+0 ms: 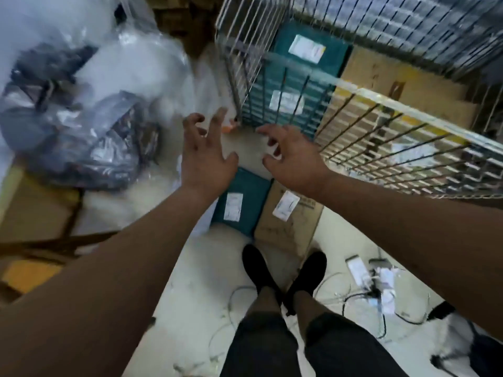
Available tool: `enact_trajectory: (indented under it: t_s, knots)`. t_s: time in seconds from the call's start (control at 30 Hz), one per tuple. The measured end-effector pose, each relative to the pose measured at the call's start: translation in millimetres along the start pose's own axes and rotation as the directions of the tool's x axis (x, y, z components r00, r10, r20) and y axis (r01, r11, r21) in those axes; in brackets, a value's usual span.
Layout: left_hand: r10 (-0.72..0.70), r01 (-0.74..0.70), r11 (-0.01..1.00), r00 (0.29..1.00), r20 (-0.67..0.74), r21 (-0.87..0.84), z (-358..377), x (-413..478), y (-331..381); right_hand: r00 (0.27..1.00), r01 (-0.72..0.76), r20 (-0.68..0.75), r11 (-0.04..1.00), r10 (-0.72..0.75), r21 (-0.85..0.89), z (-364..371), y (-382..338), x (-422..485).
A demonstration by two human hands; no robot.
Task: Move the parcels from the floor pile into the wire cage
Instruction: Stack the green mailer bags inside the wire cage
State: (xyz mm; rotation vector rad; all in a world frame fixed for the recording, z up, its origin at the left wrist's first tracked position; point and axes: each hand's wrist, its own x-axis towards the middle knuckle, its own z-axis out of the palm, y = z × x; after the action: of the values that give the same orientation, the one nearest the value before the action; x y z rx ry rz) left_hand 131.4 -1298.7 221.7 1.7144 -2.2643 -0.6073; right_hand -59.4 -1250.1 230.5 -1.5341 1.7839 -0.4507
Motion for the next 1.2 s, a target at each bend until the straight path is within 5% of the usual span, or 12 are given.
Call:
enact_trajectory:
  t_s: [0.13, 0.27, 0.4, 0.8, 1.2]
  knots:
    - [-0.27, 0.274, 0.962, 0.949, 0.163, -0.001, 50, -69, -53, 0.962, -0.098, 0.244, 0.988, 0.125, -0.12, 69, 32, -12]
    - [-0.508, 0.555, 0.83, 0.795, 0.331, -0.06, 114, -124, -108, 0.925, -0.084, 0.344, 0.97, 0.161, -0.228, 144, 71, -3]
    - [-0.595, 0.69, 0.719, 0.674, 0.438, -0.084, 195, -157, -156, 0.886, -0.073, 0.406, 0.932, 0.223, -0.354, 217, 120, 31]
    - [-0.694, 0.813, 0.458, 0.58, 0.427, -0.359, 472, -129, -262, 0.877, 0.089, 0.441, 0.836, 0.191, -0.541, 387, 289, 165]
    - [-0.786, 0.684, 0.062, 0.482, 0.388, -0.726, 510, -104, -275, 0.88, -0.04, 0.427, 0.927, 0.209, -0.372, 401, 322, 217]
